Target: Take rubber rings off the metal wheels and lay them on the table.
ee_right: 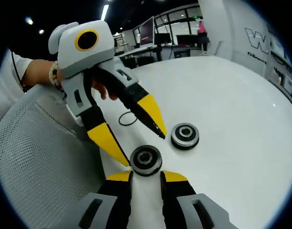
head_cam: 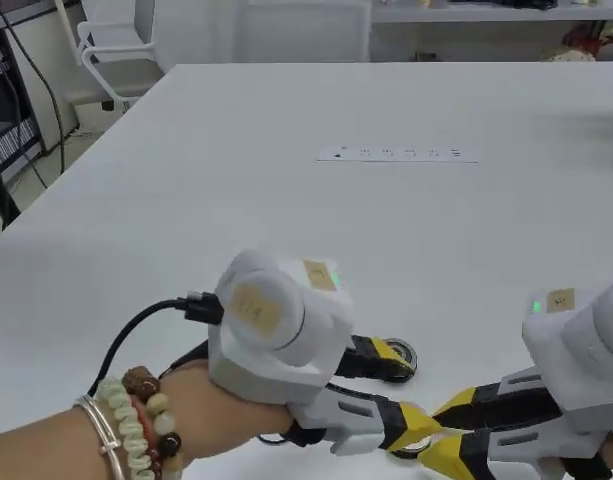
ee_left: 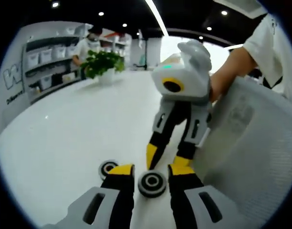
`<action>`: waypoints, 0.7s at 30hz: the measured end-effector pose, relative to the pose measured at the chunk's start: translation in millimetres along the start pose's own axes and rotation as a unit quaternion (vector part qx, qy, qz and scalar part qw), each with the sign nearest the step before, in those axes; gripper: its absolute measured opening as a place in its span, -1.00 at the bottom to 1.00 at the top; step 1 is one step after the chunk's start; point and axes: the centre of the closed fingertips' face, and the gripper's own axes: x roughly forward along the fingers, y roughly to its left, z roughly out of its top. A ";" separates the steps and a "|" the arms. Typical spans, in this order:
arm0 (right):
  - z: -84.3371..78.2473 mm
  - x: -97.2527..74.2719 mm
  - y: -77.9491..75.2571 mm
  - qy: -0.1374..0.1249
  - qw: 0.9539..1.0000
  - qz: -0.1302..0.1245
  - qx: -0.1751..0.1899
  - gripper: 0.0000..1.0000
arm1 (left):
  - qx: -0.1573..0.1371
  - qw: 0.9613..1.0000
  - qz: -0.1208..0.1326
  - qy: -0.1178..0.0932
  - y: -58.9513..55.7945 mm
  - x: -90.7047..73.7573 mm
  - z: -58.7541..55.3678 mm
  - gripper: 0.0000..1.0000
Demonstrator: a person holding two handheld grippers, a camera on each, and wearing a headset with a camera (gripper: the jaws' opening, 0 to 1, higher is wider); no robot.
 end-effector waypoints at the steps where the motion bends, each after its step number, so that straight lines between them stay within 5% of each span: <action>1: -0.1 0.3 0.4 0.000 1.000 0.001 -0.001 -0.58 | 0.006 1.000 -0.004 0.008 -2.0 1.2 -4.2 -0.45; 5: -0.1 1.3 0.2 0.001 1.000 0.001 -0.005 -0.59 | 0.021 0.999 -0.003 0.037 -3.0 5.2 -20.6 -0.51; 21: -0.9 0.5 -2.0 -0.002 1.000 -0.004 -0.031 -0.71 | 0.018 0.999 0.000 0.033 0.1 5.8 -25.1 -0.71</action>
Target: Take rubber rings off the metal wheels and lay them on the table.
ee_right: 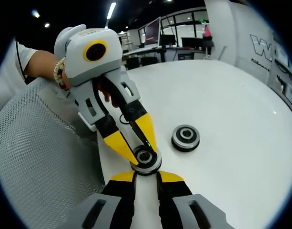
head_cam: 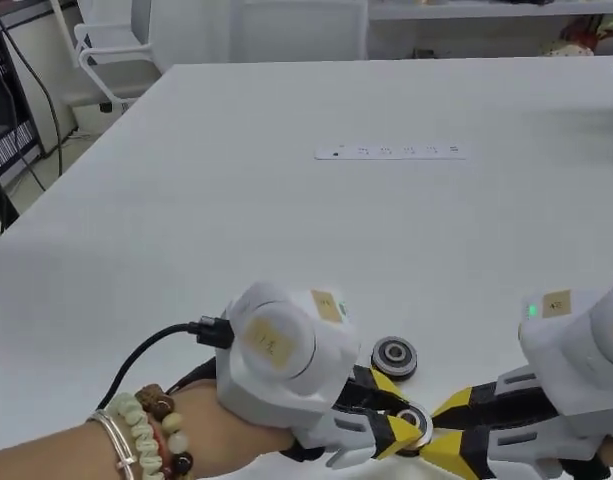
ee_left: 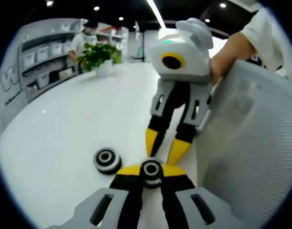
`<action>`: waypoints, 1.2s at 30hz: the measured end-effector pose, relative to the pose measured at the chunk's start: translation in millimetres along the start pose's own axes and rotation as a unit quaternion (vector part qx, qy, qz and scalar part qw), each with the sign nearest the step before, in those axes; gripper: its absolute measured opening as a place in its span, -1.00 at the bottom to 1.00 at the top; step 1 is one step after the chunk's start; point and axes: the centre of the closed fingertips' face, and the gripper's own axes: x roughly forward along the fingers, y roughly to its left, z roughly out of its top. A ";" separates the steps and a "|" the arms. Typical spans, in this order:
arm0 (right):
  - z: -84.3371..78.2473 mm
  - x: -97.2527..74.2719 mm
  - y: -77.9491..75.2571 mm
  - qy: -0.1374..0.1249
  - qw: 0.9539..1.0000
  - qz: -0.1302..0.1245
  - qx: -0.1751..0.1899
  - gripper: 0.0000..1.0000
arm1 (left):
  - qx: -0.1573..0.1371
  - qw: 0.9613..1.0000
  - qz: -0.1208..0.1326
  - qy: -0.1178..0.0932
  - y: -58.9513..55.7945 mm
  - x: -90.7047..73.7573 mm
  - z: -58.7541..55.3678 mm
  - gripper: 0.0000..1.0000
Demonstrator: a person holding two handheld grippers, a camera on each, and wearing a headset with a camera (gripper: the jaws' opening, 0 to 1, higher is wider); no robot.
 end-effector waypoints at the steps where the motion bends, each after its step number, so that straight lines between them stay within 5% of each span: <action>1: -0.1 -0.3 -0.1 0.000 1.000 0.000 -0.003 -0.73 | -0.001 1.000 0.000 0.000 0.5 0.6 -0.2 -0.71; 12: 0.0 0.0 -0.2 0.003 1.000 -0.002 -0.003 -0.78 | 0.000 1.000 0.000 -0.003 1.3 -0.5 -0.1 -0.71; 21: 10.2 3.6 -0.3 -0.025 1.000 -0.004 0.003 -0.48 | -0.002 1.000 0.001 -0.006 1.0 -0.9 0.9 -0.71; 26: 1.6 2.7 -0.9 0.001 0.998 -0.009 -0.064 -0.64 | -0.003 1.000 0.002 -0.007 0.9 -1.0 1.0 -0.71; 33: 2.4 1.6 -1.2 0.000 0.998 -0.009 -0.056 -0.72 | -0.005 1.000 0.003 -0.008 1.0 -1.2 1.3 -0.71; 34: -3.4 -0.2 -3.7 0.018 0.997 -0.014 -0.073 -0.84 | -0.005 1.000 0.004 -0.007 1.3 -1.3 1.3 -0.71; 36: -1.2 0.4 -5.2 0.007 0.998 -0.017 -0.062 -0.96 | -0.007 1.000 0.004 -0.008 1.5 -1.4 1.2 -0.71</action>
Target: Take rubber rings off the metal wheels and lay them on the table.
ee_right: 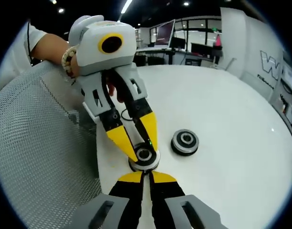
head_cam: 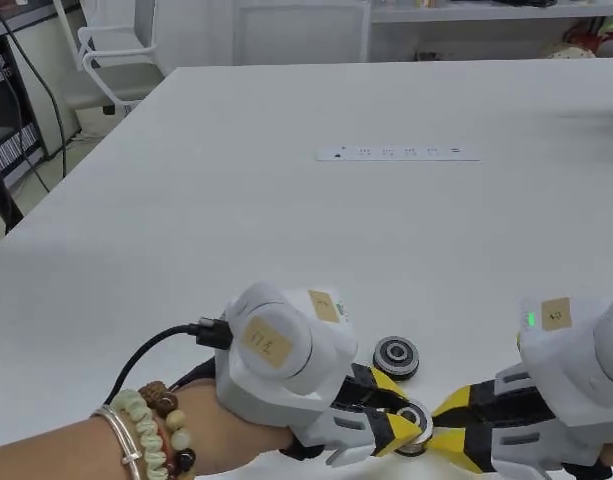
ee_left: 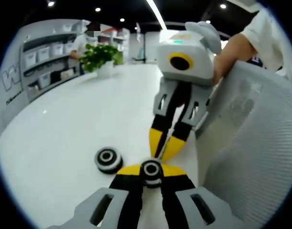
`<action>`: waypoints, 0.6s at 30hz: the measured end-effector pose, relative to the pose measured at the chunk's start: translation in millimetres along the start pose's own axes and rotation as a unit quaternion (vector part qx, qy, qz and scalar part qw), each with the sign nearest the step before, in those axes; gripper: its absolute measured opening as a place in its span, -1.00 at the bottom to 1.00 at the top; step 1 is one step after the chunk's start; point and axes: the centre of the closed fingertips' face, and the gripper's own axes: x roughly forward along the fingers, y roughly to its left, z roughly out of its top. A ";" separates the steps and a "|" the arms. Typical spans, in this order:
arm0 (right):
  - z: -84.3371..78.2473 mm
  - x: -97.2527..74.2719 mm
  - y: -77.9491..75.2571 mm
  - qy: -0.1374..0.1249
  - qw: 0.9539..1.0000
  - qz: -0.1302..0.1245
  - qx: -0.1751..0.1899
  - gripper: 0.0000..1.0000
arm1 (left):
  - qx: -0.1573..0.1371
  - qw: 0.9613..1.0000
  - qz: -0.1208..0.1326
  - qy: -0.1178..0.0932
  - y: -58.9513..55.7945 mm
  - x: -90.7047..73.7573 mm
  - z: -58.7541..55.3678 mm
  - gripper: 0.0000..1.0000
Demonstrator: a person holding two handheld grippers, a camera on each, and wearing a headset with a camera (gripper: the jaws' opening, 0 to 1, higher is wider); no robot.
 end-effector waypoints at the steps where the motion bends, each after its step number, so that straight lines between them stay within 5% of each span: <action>1: 0.0 0.7 0.1 0.000 1.000 0.002 0.007 -0.96 | 0.001 1.000 0.000 0.000 -0.2 0.0 0.1 -0.71; 9: -0.5 0.1 -4.2 0.004 1.000 -0.004 0.024 -1.00 | 0.002 1.000 0.002 0.000 -0.2 -0.1 0.1 -0.71; 13: -2.2 -2.3 -9.2 0.001 0.997 -0.010 0.071 -1.00 | 0.005 1.000 0.000 0.001 -1.0 0.3 0.2 -0.71; 18: -1.1 -4.8 -11.1 -0.014 0.988 -0.001 0.154 -1.00 | 0.005 1.000 0.000 0.001 -1.2 0.2 0.1 -0.71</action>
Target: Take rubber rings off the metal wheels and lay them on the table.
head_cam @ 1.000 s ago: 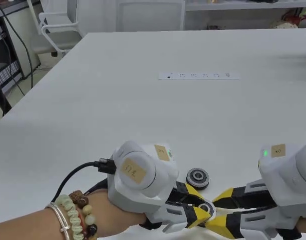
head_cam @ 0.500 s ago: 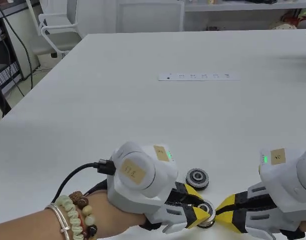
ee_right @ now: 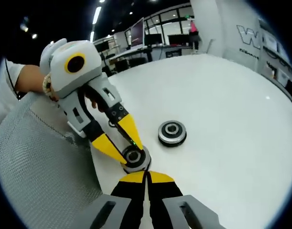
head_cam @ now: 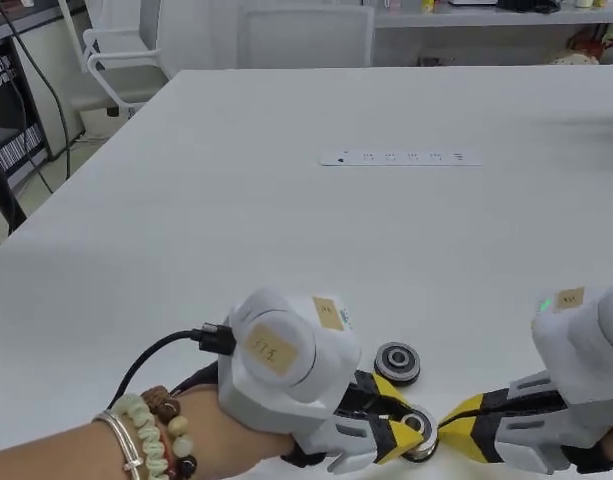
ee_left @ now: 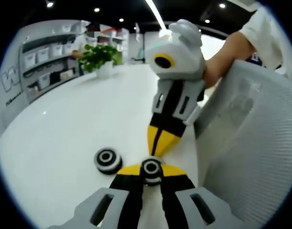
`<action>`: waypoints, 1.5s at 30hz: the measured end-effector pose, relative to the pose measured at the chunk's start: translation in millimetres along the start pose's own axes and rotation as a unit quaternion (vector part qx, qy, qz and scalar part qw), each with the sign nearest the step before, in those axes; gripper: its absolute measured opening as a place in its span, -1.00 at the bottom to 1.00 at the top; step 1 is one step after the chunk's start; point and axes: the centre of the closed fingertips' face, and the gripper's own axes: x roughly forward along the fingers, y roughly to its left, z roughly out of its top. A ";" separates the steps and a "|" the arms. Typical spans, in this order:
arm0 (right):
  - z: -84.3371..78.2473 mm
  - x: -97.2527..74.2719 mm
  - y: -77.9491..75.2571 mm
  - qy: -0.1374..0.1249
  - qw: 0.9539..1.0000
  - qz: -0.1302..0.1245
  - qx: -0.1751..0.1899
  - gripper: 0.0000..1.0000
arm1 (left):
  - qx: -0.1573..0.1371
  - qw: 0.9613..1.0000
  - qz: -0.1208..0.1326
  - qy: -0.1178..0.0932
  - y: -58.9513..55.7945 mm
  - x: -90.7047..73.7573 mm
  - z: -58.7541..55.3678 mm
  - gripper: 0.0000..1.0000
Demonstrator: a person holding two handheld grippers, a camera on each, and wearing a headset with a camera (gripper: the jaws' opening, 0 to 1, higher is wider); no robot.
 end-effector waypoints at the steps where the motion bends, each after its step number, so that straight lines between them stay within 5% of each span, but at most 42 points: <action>1: 0.6 -0.1 -0.2 -0.002 1.000 0.002 0.013 -1.00 | 0.000 1.000 0.000 0.000 0.0 0.0 0.1 -0.71; 13: 1.0 -4.3 1.7 -0.029 0.992 0.027 0.116 -1.00 | 0.002 1.000 -0.001 -0.003 -0.1 0.3 0.4 -0.72; 16: 7.2 -8.0 4.7 -0.050 0.987 0.046 0.149 -1.00 | 0.006 1.000 -0.003 -0.007 -0.1 0.1 0.2 -0.72; 22: 7.5 -9.3 6.1 -0.052 0.985 0.050 0.159 -1.00 | 0.005 1.000 -0.006 -0.014 -0.3 0.3 0.5 -0.72; 25: 9.5 -9.9 8.7 -0.059 0.978 0.058 0.193 -1.00 | 0.008 1.000 -0.006 -0.015 -0.2 0.3 0.3 -0.72; 36: 12.8 -9.8 12.8 -0.065 0.971 0.073 0.219 -1.00 | 0.021 1.000 -0.004 -0.014 -0.4 0.7 0.2 -0.73; 45: 15.1 -8.8 17.1 -0.066 0.969 0.081 0.222 -1.00 | 0.024 1.000 -0.005 -0.014 -1.1 0.9 -0.2 -0.73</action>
